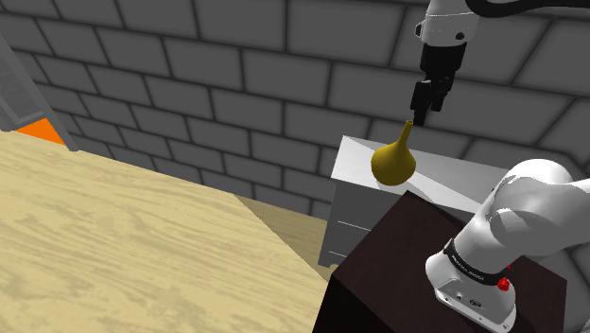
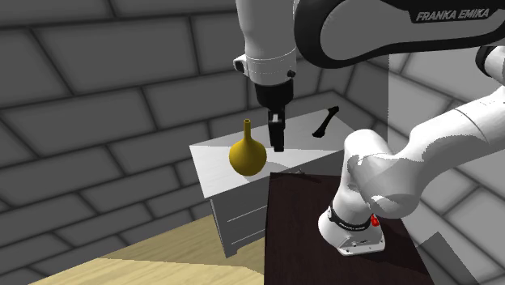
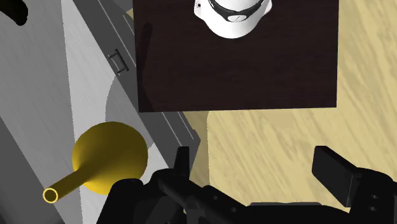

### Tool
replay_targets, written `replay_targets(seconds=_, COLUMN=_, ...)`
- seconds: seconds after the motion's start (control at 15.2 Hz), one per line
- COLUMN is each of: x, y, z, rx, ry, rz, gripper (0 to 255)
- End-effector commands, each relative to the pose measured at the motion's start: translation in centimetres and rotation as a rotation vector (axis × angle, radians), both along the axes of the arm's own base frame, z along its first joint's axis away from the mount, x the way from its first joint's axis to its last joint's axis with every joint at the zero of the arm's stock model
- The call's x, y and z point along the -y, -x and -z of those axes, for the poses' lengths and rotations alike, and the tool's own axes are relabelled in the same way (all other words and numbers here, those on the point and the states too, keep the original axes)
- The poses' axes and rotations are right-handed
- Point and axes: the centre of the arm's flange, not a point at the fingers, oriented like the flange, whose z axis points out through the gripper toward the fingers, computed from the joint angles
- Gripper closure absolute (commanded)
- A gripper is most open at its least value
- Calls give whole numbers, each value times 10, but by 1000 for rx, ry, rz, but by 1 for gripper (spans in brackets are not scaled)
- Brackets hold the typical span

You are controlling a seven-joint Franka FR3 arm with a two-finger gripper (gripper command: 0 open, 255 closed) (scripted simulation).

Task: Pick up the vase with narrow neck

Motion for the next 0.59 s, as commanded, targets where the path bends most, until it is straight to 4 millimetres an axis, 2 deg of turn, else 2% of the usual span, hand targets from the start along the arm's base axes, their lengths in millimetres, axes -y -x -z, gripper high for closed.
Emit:
replay_targets(seconds=0.0, x=0, y=0, z=0, rx=0, ry=0, rz=0, gripper=0)
replay_targets(seconds=0.53, x=93, y=-34, z=45, rx=-15, ry=-23, rz=-18, gripper=0)
